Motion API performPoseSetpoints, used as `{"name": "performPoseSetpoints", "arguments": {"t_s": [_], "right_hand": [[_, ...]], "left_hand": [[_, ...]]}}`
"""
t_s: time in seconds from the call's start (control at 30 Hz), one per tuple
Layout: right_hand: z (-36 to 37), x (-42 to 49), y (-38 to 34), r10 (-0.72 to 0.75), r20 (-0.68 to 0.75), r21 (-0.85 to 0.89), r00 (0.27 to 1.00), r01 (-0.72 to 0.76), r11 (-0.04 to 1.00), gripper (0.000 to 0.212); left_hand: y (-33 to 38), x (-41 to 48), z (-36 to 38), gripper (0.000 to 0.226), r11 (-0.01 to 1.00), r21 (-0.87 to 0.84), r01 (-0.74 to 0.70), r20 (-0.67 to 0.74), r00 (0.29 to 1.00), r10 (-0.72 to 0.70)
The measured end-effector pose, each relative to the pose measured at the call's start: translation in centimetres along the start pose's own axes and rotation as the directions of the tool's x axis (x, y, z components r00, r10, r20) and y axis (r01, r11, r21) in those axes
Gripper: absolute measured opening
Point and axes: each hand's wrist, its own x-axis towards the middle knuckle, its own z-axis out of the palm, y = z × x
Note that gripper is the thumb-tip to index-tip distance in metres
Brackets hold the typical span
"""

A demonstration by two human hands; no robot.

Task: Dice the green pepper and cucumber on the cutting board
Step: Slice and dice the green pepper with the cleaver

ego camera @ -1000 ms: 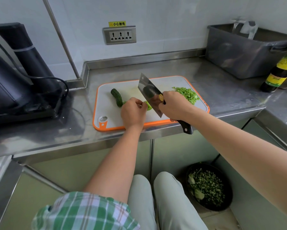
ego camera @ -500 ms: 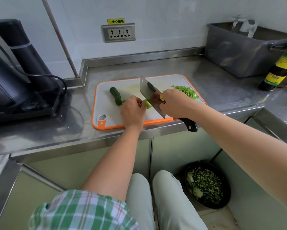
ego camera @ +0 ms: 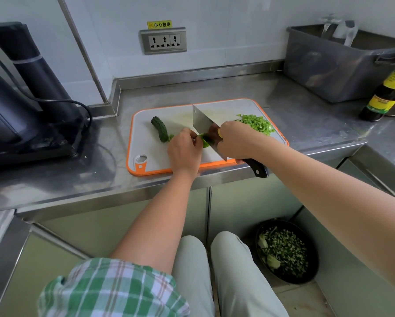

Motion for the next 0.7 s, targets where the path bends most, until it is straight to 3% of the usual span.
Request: {"name": "performPoseSetpoints", "arguments": {"t_s": [0.27, 0.57, 0.7], "right_hand": [[2.1, 1.8, -0.6, 0.005, -0.080, -0.023, 0.997, -0.007, 1.000, 0.023], [2.4, 2.4, 1.9, 0.086, -0.197, 0.234, 0.977, -0.039, 0.972, 0.006], [0.7, 1.6, 1.6, 0.035, -0.155, 0.254, 0.987, 0.005, 0.967, 0.012]], "left_hand": [[-0.4, 0.2, 0.2, 0.014, 0.999, -0.050, 0.016, 0.022, 1.000, -0.015], [-0.5, 0.2, 0.1, 0.015, 0.994, -0.100, 0.040, -0.001, 0.999, -0.040], [-0.6, 0.3, 0.2, 0.015, 0.991, -0.122, 0.050, 0.001, 0.999, -0.050]]}}
